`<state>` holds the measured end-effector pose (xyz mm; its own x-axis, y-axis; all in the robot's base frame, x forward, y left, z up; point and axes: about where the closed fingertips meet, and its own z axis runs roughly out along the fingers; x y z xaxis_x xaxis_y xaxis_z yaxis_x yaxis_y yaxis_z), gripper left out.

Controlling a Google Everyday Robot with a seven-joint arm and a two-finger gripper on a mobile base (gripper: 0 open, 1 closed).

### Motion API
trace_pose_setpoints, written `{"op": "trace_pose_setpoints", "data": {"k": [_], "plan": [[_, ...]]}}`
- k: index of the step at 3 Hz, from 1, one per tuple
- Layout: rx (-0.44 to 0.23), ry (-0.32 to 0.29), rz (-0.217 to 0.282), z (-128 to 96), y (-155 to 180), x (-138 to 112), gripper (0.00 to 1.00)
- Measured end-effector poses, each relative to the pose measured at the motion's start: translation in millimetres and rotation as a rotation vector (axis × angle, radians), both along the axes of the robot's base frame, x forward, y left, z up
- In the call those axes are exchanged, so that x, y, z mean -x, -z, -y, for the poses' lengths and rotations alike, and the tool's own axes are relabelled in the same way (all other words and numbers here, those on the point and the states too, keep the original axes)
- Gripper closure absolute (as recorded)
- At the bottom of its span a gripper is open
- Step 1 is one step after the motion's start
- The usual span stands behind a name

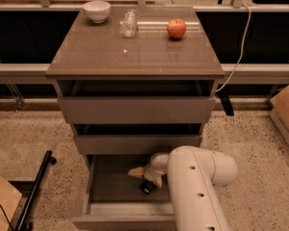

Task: Pick rxbar chocolate from bottom drawer and place on counter

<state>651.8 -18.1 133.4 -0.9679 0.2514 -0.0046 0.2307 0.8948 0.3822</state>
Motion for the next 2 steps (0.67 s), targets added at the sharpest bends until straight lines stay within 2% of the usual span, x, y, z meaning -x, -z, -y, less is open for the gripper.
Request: {"op": "trace_pose_setpoints", "data": {"k": [1, 2], "plan": [[0.04, 0.037, -0.007, 10, 12, -4, 0.0], [0.101, 0.067, -0.046, 17, 33, -4, 0.0]]}}
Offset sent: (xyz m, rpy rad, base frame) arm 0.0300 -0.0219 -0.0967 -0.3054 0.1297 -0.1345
